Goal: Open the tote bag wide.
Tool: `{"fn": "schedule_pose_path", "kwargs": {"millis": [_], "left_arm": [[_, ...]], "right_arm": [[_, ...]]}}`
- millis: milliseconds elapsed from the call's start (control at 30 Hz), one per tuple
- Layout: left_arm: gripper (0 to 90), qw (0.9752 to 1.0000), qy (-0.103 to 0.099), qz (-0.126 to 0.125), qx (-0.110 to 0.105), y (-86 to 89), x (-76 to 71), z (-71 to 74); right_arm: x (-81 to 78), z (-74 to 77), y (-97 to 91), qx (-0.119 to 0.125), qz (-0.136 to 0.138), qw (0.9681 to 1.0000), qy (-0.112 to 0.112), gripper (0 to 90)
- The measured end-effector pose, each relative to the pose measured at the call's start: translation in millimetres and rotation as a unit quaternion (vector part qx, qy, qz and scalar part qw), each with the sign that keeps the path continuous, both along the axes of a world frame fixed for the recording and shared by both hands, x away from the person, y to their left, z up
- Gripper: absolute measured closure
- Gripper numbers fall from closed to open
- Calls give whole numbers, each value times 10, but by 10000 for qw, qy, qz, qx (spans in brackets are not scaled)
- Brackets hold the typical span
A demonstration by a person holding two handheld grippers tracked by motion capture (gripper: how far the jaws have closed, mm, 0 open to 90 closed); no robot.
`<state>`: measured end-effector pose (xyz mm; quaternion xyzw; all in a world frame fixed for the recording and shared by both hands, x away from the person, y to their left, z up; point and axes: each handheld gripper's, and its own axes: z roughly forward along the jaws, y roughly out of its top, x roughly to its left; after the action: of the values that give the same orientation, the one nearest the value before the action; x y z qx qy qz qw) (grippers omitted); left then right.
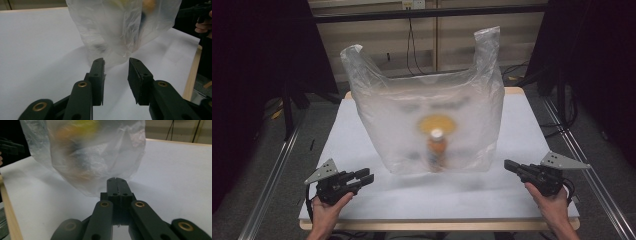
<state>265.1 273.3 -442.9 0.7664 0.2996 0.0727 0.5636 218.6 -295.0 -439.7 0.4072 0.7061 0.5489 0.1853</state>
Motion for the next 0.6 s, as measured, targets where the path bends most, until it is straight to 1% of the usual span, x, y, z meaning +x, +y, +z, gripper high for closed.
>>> {"fn": "schedule_pose_path", "kwargs": {"millis": [33,67,100,133,200,267,300,367,400,433,467,500,567,600], "left_arm": [[707,10000,-1,-21,-22,-5,-6,11],[728,9999,-26,42,88,-17,-13,24],[734,9999,-17,-90,51,-28,-3,28],[753,9998,-41,-139,97,-38,0,35],[792,9997,-41,-207,114,-61,7,44],[827,9998,-31,-171,104,-79,2,49],[827,9997,-66,-181,132,-90,4,55],[858,9998,-71,-179,83,-104,4,72],[870,9998,-70,-163,42,-116,1,90],[871,9998,-110,-184,14,-136,0,116],[884,9998,-110,-184,14,-136,0,116],[895,9997,-120,-212,-24,-156,-6,154],[900,9994,-110,-325,-89,-181,-7,192],[900,9994,-105,-319,-106,-201,-12,212]], "right_arm": [[2,16,16,-9,52,10000,-2,900],[4,30,31,-45,119,9999,3,900],[7,38,46,-27,176,9998,40,900],[8,44,63,-18,223,9997,89,900],[18,54,87,-5,318,9994,129,900],[23,89,96,32,376,9992,147,900],[23,89,96,32,376,9992,147,900],[28,142,95,55,423,9990,111,900],[42,188,105,56,520,9985,135,900],[44,200,113,34,521,9986,125,900],[44,219,120,82,536,9984,139,900],[45,242,127,127,570,9982,156,900],[37,310,148,99,645,9978,96,900],[36,350,158,94,674,9976,84,900]]}}
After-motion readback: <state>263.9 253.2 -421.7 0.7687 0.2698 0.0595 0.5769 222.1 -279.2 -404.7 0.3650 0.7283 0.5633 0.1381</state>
